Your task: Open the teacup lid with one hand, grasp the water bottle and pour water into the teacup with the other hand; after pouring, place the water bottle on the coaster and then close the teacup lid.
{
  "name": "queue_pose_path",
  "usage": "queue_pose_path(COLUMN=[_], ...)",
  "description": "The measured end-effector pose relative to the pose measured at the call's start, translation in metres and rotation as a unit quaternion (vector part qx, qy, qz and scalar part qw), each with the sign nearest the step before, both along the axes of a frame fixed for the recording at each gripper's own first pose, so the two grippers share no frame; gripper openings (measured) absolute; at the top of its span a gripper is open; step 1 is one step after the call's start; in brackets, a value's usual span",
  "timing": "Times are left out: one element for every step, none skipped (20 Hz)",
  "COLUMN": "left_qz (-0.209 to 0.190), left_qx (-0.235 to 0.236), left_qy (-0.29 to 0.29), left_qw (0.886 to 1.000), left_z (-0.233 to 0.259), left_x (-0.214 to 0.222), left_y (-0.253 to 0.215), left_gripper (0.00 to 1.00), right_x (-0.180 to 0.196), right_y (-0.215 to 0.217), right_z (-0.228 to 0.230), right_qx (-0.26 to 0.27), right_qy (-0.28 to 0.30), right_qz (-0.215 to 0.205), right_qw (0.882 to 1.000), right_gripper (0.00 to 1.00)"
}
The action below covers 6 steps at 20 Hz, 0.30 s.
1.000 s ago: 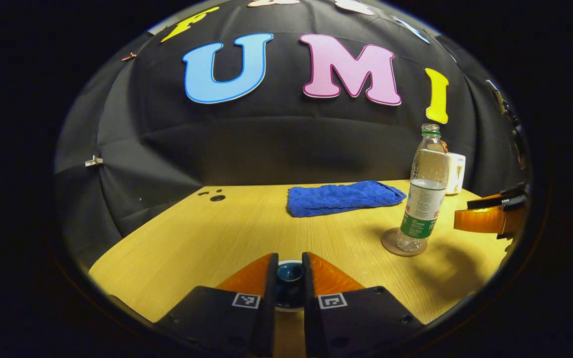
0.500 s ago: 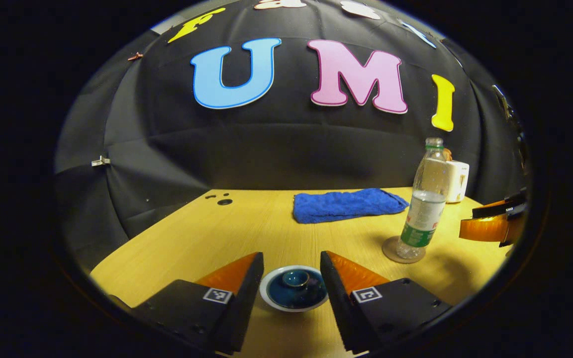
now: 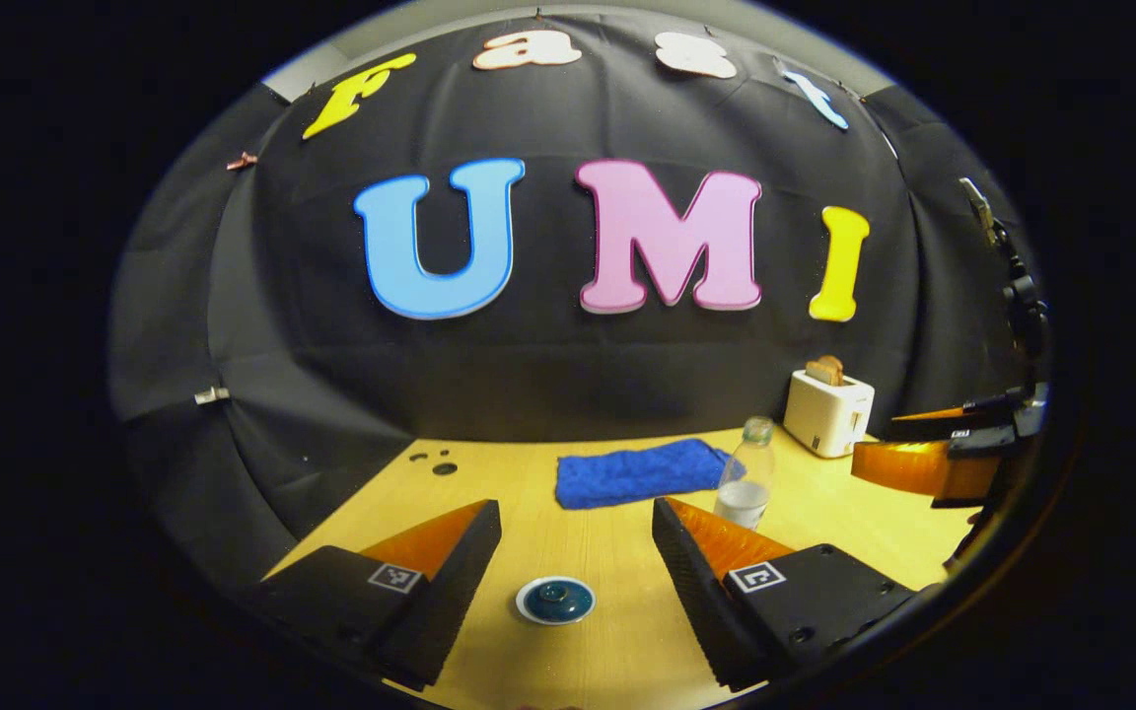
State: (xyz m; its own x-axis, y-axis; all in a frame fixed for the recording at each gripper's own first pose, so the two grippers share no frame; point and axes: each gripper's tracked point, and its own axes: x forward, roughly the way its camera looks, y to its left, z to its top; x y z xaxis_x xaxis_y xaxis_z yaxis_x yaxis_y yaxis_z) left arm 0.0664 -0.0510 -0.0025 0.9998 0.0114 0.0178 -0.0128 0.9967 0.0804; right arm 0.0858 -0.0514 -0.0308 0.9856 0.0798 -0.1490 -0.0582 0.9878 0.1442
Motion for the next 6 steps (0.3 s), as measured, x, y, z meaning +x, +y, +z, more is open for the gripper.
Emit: queue_pose_path(left_qz=[0.001, 0.000, -0.003, -0.010, -0.018, -0.022], left_qx=[-0.008, -0.019, -0.028, -0.032, -0.028, -0.021], left_qy=[-0.005, -0.010, -0.019, -0.029, -0.038, -0.041], left_qw=[1.000, 1.000, 0.999, 0.999, 0.999, 0.999], left_z=[0.015, 0.028, 0.041, 0.052, 0.061, 0.064], left_x=[-0.010, -0.021, -0.029, -0.036, -0.043, -0.050], left_y=[-0.002, -0.003, -0.004, -0.007, -0.006, -0.003], left_gripper=[0.96, 0.96, 0.96, 0.96, 0.95, 0.96], right_x=[-0.008, -0.014, -0.022, -0.030, -0.040, -0.050], right_y=[-0.001, -0.003, -0.005, -0.004, -0.004, -0.006], right_z=[0.011, 0.021, 0.030, 0.040, 0.048, 0.058], right_qx=[0.002, 0.000, -0.004, -0.006, -0.009, -0.013], right_qy=[-0.008, -0.015, -0.023, -0.031, -0.041, -0.054], right_qz=[-0.006, -0.013, -0.019, -0.023, -0.028, -0.034], right_qw=[1.000, 1.000, 1.000, 0.999, 0.999, 0.998], right_gripper=[0.99, 0.99, 0.99, 0.99, 0.99, 0.99])
